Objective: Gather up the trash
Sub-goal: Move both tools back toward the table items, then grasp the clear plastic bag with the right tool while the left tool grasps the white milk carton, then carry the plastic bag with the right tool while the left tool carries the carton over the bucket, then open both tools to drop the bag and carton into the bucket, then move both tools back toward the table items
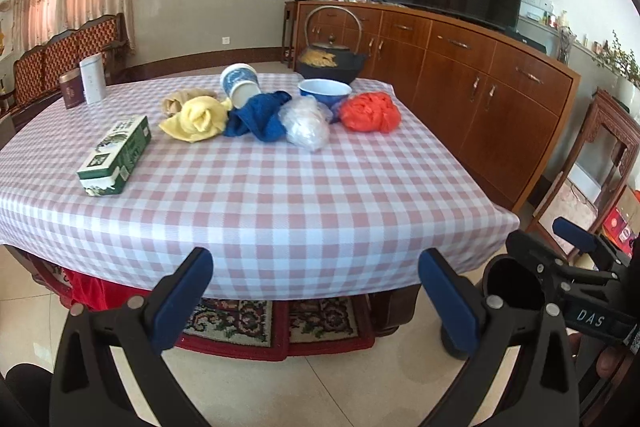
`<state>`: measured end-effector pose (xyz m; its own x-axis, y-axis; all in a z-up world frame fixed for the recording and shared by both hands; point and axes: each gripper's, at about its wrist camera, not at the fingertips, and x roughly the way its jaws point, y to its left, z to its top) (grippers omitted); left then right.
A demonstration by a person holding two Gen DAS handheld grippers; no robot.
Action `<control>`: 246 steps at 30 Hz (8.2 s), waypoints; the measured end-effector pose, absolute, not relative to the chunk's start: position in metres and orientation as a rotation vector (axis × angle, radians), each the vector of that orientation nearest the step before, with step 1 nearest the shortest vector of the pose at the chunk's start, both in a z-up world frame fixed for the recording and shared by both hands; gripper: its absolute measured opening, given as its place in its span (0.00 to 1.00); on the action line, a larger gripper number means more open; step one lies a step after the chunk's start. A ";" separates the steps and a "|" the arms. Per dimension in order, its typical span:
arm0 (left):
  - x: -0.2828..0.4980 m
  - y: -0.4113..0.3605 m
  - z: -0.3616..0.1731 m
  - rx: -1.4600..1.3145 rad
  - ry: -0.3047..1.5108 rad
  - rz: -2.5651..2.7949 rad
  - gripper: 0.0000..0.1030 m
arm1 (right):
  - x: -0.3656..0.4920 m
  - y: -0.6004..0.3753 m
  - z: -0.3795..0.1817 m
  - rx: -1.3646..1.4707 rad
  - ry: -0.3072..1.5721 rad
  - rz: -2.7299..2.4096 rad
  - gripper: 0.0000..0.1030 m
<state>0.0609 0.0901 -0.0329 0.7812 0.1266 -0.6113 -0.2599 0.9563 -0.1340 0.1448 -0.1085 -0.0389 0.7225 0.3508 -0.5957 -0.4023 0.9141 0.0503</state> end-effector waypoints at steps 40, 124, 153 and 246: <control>0.127 0.316 -0.074 -0.302 0.713 0.538 0.87 | 0.301 0.119 -0.060 -0.277 0.781 0.591 0.78; 0.127 0.096 -0.005 -0.129 0.635 0.093 0.53 | 0.204 -0.087 0.010 -0.070 0.641 0.434 0.43; 0.154 -0.084 -0.018 0.031 0.700 -0.271 0.53 | 0.166 -0.279 -0.016 0.032 0.666 0.146 0.43; 0.133 -0.037 -0.063 -0.077 0.808 -0.130 1.00 | 0.165 -0.265 -0.068 -0.030 0.713 0.162 1.00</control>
<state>0.1329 -0.0370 -0.0629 0.6836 -0.1453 -0.7153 0.0863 0.9892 -0.1184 0.1652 -0.2655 -0.0677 0.7447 0.1378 -0.6530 -0.1579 0.9870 0.0282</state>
